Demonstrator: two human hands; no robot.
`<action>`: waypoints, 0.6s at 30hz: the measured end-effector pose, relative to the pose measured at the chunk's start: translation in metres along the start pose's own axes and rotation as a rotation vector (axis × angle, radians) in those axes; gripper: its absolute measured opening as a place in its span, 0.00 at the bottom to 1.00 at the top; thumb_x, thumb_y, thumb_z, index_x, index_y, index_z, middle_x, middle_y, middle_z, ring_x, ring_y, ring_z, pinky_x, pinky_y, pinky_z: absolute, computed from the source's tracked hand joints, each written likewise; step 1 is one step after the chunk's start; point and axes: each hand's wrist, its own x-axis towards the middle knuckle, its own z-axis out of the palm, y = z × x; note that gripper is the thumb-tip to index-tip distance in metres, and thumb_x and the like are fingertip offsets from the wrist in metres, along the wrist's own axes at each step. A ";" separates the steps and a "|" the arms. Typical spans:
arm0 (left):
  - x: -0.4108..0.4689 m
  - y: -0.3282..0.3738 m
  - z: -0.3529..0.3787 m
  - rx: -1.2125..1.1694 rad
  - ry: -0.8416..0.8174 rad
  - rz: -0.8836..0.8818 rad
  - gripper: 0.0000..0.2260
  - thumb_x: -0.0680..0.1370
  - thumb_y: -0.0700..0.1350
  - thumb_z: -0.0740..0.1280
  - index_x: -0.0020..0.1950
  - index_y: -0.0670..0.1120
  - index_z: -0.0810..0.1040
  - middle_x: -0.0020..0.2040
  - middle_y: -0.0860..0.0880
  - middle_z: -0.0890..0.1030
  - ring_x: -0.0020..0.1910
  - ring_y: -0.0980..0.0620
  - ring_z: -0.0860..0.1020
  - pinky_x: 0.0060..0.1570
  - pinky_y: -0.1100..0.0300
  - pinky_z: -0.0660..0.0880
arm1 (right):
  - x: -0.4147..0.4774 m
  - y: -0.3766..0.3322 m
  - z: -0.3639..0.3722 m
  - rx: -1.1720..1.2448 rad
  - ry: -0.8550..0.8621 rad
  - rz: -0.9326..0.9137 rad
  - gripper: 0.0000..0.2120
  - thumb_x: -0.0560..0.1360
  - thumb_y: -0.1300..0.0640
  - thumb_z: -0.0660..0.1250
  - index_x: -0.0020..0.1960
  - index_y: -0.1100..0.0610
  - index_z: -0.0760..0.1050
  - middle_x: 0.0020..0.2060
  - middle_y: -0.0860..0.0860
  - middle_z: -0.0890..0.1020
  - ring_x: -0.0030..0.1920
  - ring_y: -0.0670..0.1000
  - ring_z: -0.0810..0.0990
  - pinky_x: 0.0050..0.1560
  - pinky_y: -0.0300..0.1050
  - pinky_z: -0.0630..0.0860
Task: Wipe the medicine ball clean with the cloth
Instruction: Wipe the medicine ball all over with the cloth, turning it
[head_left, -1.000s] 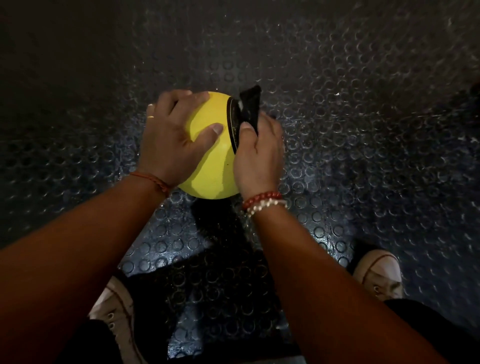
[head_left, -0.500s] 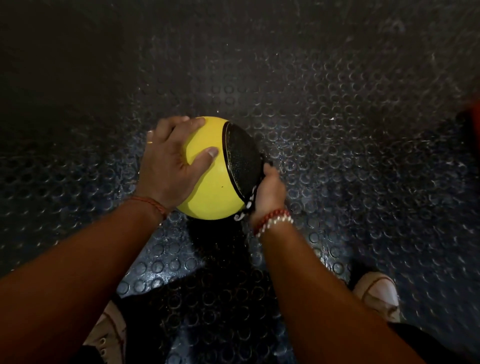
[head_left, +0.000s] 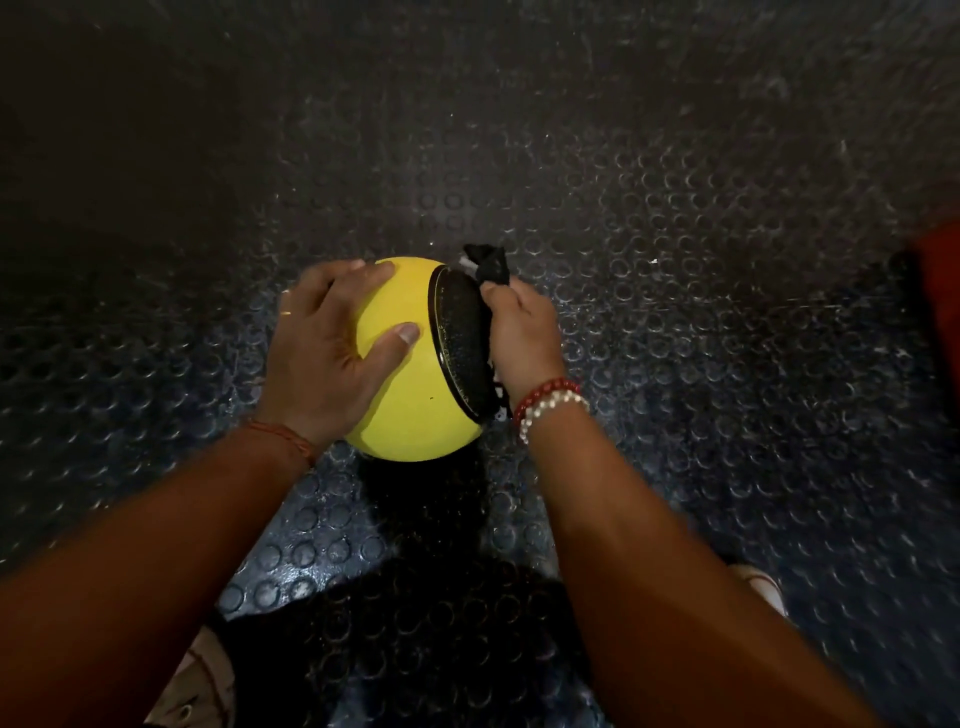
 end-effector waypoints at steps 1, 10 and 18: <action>-0.001 -0.001 0.000 -0.014 0.003 -0.008 0.28 0.75 0.60 0.64 0.69 0.45 0.75 0.67 0.40 0.71 0.67 0.40 0.70 0.63 0.49 0.69 | 0.004 -0.002 -0.002 0.071 -0.021 0.058 0.12 0.76 0.53 0.60 0.37 0.56 0.77 0.40 0.54 0.80 0.42 0.55 0.79 0.44 0.49 0.74; -0.005 -0.008 -0.004 -0.077 0.033 -0.076 0.26 0.74 0.60 0.62 0.69 0.49 0.74 0.66 0.43 0.70 0.66 0.43 0.70 0.61 0.51 0.69 | -0.030 0.030 0.010 0.616 0.167 0.652 0.13 0.76 0.53 0.62 0.52 0.61 0.80 0.46 0.55 0.83 0.47 0.54 0.81 0.44 0.44 0.78; 0.004 -0.012 -0.005 -0.083 0.067 -0.082 0.26 0.75 0.59 0.63 0.68 0.46 0.75 0.63 0.42 0.72 0.64 0.41 0.72 0.63 0.47 0.71 | -0.083 0.023 0.050 0.307 0.322 0.135 0.21 0.80 0.50 0.55 0.70 0.56 0.67 0.67 0.51 0.68 0.63 0.49 0.71 0.66 0.44 0.67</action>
